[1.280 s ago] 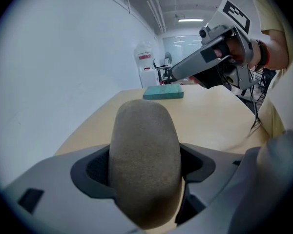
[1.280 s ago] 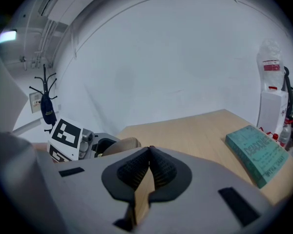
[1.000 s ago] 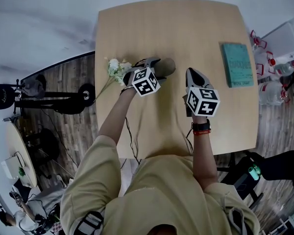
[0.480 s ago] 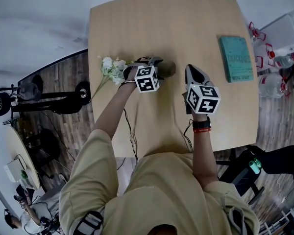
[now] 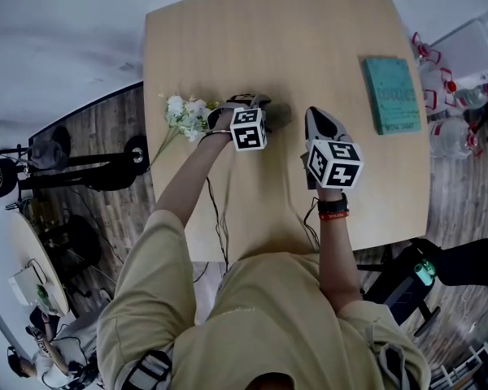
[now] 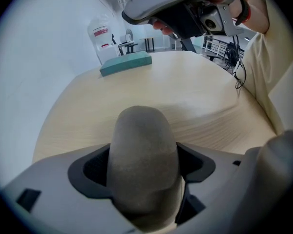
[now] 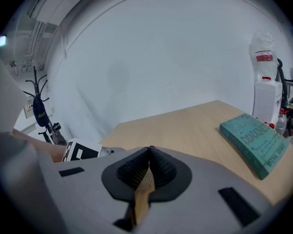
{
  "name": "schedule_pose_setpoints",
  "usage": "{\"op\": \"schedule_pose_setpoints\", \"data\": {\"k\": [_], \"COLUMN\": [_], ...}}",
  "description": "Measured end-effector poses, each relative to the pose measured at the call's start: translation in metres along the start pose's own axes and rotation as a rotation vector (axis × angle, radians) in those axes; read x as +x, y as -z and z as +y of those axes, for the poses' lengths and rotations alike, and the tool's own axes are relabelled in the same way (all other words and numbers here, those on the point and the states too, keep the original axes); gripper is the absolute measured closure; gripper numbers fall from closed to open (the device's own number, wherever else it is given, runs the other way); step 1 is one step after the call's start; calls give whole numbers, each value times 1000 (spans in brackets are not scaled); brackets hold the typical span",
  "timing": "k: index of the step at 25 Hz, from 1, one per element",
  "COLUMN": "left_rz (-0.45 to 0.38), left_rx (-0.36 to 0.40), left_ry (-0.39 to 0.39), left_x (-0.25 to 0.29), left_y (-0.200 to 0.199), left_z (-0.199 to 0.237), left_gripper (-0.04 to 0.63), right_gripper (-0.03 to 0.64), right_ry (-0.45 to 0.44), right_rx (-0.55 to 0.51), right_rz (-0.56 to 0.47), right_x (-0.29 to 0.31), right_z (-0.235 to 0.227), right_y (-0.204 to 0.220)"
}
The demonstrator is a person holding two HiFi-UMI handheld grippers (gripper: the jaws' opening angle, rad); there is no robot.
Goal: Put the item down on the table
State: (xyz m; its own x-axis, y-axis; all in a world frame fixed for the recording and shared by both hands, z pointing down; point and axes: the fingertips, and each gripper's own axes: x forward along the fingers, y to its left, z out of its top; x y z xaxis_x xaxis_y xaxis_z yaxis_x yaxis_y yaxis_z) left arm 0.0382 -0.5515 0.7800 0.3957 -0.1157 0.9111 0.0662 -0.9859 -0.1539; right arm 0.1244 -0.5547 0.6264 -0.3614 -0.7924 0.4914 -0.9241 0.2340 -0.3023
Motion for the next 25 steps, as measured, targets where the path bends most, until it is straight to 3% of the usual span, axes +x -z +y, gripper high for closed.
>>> {"op": "schedule_pose_setpoints", "data": {"k": [7, 16, 21, 25], "left_rz": [-13, -14, -57, -108], "left_rx": [-22, -48, -95, -180], "left_ry": [51, 16, -19, -51], "left_x": [0, -21, -41, -67], "left_y": [-2, -7, -14, -21], "left_z": [-5, 8, 5, 1], "left_gripper": [222, 193, 195, 196], "right_gripper": [611, 609, 609, 607], "right_ry": [-15, -12, -12, -11], "right_rx": [14, 57, 42, 29], "right_rz": [-7, -18, -26, -47], "right_x": [-1, -2, -16, -36], "right_z": [-1, -2, -2, 6], "right_y": [2, 10, 7, -2]}}
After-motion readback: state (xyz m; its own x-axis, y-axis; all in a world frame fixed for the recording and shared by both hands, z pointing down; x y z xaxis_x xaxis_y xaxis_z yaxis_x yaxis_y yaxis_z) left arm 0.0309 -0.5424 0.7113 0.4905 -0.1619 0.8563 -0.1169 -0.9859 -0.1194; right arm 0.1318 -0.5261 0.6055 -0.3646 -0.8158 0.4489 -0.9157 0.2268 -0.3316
